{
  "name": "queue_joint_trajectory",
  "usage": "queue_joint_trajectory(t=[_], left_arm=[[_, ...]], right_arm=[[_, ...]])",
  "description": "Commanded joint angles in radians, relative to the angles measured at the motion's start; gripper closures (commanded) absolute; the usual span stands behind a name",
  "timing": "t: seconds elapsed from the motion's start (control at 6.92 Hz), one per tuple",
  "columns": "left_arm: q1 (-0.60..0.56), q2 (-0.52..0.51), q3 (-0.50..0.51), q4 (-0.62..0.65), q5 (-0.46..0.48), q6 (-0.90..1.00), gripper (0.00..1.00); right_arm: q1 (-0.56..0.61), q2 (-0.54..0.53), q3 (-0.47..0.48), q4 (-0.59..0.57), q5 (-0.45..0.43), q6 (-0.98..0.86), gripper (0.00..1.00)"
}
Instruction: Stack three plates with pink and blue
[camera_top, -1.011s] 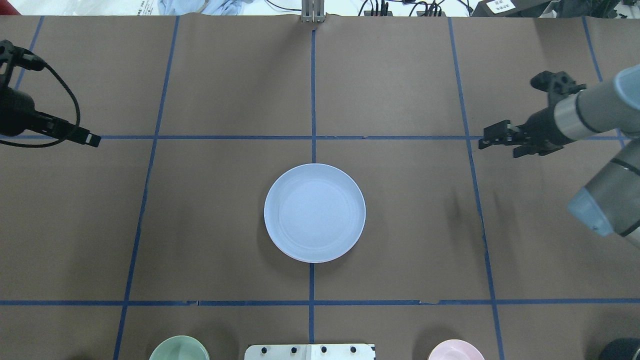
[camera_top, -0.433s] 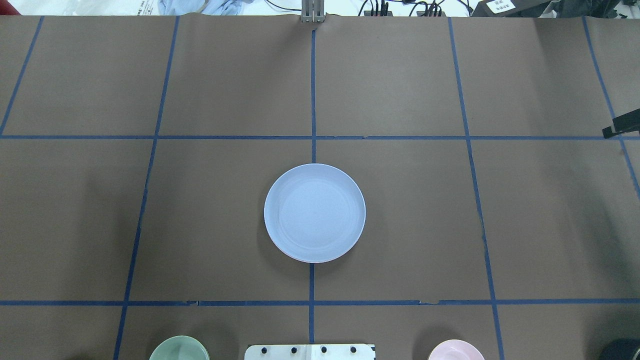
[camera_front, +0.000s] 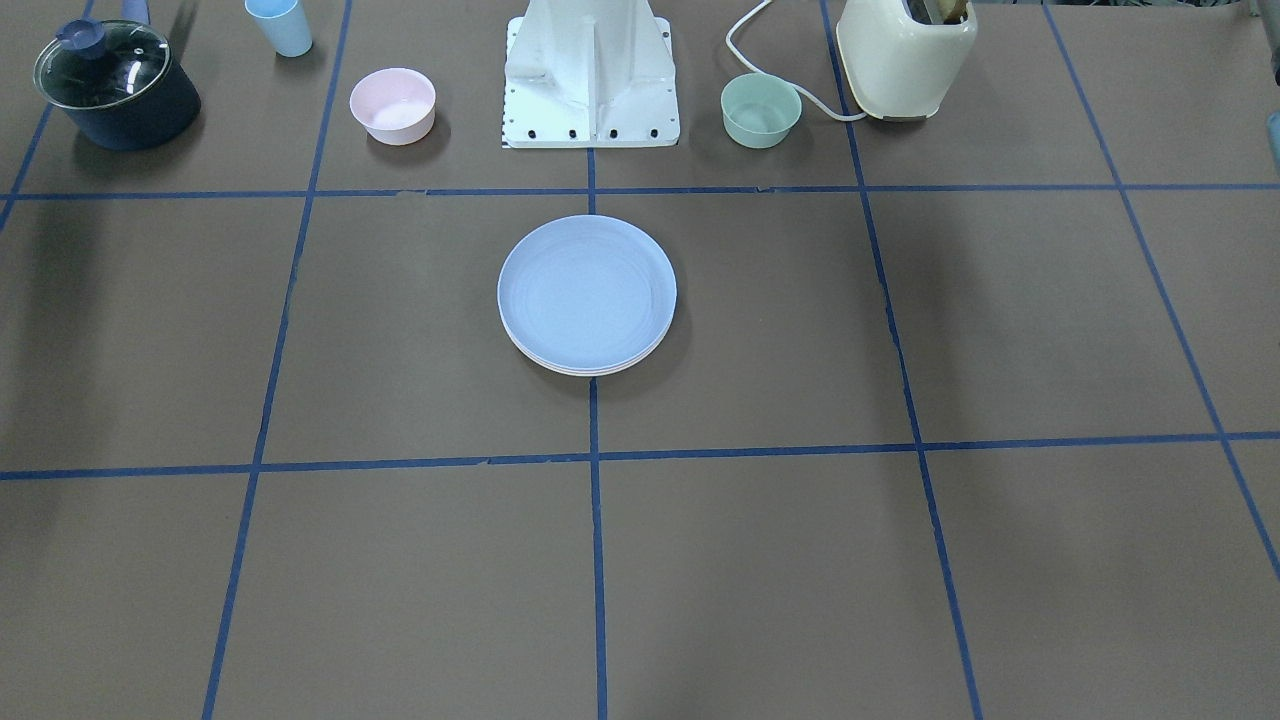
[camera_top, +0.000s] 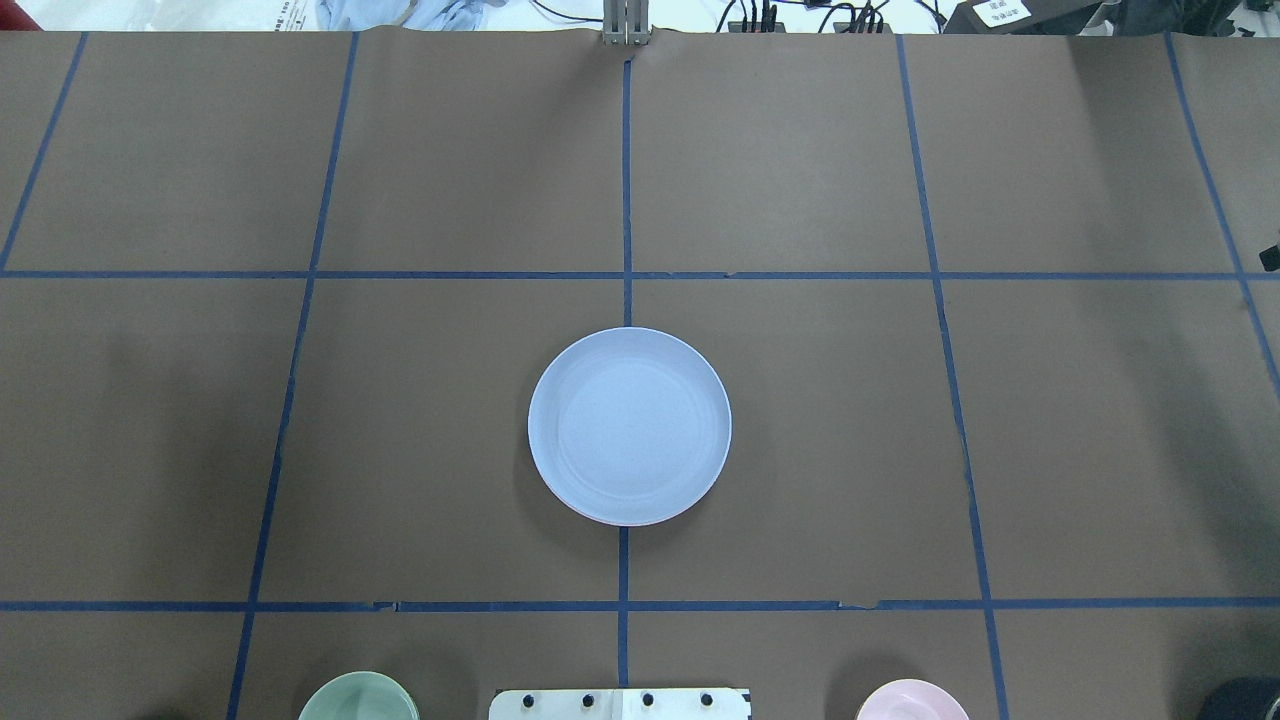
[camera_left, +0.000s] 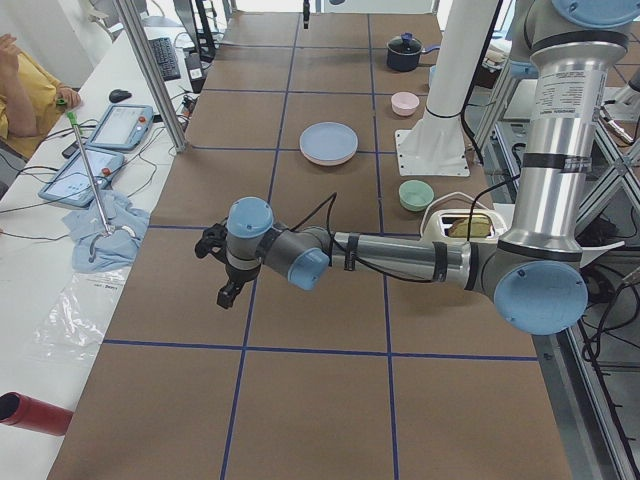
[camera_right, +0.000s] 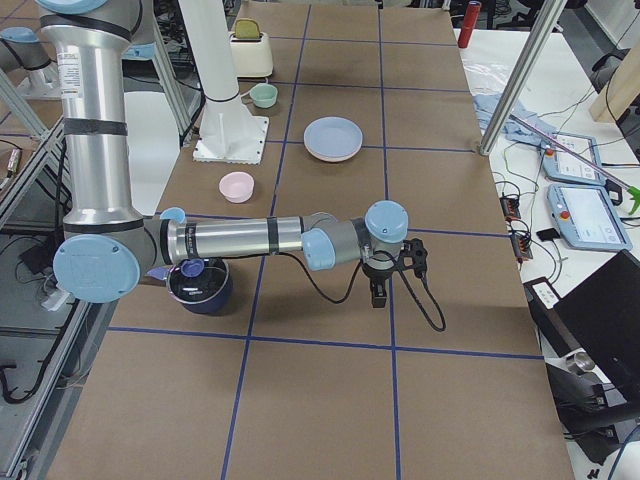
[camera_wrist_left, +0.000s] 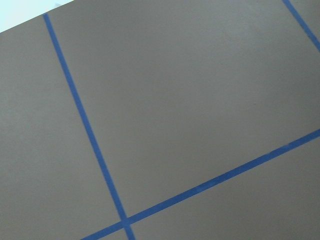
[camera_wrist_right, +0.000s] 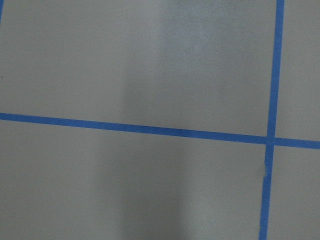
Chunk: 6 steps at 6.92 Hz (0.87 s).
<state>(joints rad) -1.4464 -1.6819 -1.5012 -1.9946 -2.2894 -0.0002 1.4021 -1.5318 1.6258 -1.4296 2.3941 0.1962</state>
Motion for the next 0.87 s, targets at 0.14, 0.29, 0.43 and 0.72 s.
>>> queue_joint_trajectory(t=[0.14, 0.29, 0.43, 0.72], left_arm=[[-0.006, -0.022, 0.033, 0.016, -0.004, -0.001, 0.00], [-0.006, -0.024, 0.032, 0.016, -0.002, -0.003, 0.00], [-0.008, -0.021, 0.030, 0.013, -0.002, -0.003, 0.00], [-0.008, -0.012, 0.030, 0.000, -0.002, 0.002, 0.00]], right_arm=[[0.012, 0.032, -0.015, -0.075, 0.002, -0.072, 0.00], [0.012, 0.033, -0.015, -0.075, 0.000, -0.072, 0.00], [0.012, 0.033, -0.012, -0.077, 0.000, -0.070, 0.00], [0.014, 0.033, -0.007, -0.077, 0.000, -0.070, 0.00]])
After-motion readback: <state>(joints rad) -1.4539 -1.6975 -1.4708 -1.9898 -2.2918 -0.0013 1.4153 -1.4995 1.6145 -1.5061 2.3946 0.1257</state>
